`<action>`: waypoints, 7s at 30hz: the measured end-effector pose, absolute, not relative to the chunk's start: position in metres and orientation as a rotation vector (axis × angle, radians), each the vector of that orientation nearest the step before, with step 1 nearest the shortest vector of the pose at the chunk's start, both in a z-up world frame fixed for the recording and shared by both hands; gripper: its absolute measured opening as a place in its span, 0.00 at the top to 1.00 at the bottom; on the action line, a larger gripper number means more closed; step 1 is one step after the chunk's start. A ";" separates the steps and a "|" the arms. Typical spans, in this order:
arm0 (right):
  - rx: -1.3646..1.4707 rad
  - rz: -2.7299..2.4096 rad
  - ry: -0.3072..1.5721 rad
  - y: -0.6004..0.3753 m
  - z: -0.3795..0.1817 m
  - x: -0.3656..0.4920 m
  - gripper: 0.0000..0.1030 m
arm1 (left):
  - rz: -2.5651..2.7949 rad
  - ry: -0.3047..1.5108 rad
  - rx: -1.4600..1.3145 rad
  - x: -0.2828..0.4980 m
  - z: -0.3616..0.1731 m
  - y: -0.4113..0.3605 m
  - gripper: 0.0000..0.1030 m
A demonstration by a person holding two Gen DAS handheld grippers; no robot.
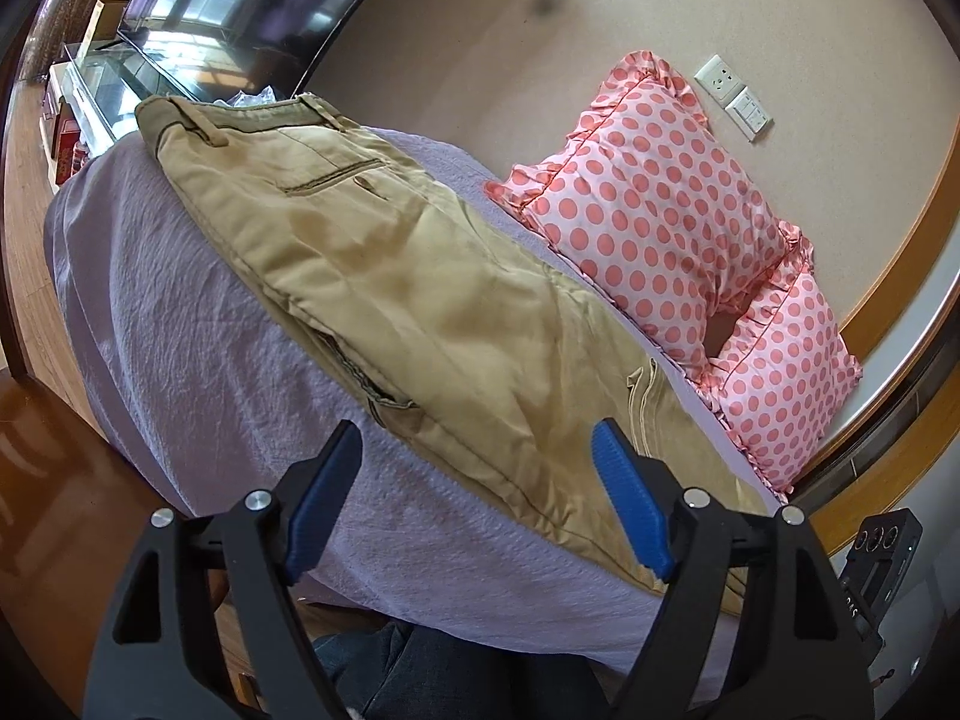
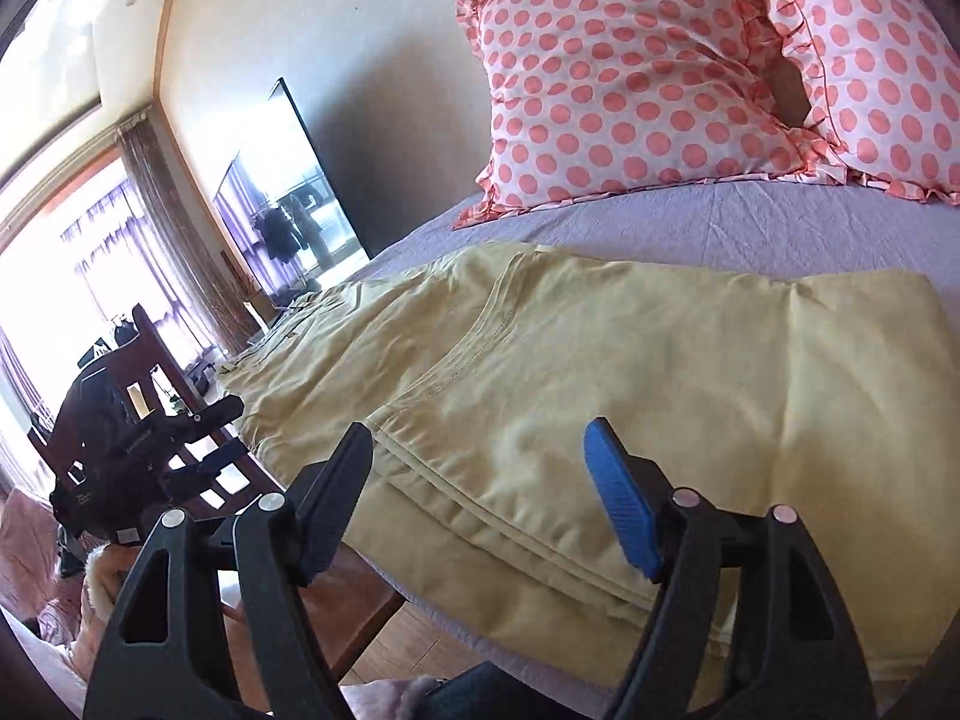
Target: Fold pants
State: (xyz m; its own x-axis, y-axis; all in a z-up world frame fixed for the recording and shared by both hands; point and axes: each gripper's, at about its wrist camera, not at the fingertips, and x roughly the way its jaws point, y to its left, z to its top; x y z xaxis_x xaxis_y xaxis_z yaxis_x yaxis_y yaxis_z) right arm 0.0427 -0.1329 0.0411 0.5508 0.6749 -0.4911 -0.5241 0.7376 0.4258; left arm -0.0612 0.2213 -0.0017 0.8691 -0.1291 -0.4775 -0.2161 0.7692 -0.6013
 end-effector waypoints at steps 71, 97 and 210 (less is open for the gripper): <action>0.611 0.437 0.839 -0.314 0.018 0.115 0.44 | -0.277 0.855 -0.332 0.106 0.045 0.099 0.34; 0.715 0.627 0.732 -0.327 0.067 0.205 0.91 | -0.387 0.820 -0.299 0.213 0.083 0.063 0.93; 0.008 0.036 0.644 -0.189 0.013 0.037 0.01 | -0.027 0.656 0.032 0.031 0.004 0.009 0.02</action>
State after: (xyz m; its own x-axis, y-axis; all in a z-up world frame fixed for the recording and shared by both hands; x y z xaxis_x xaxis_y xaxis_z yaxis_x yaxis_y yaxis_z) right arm 0.0373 -0.1895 0.0127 0.7990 0.0360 -0.6002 -0.0312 0.9993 0.0184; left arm 0.0313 0.0094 0.0044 0.7924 -0.0155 -0.6099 0.0356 0.9992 0.0207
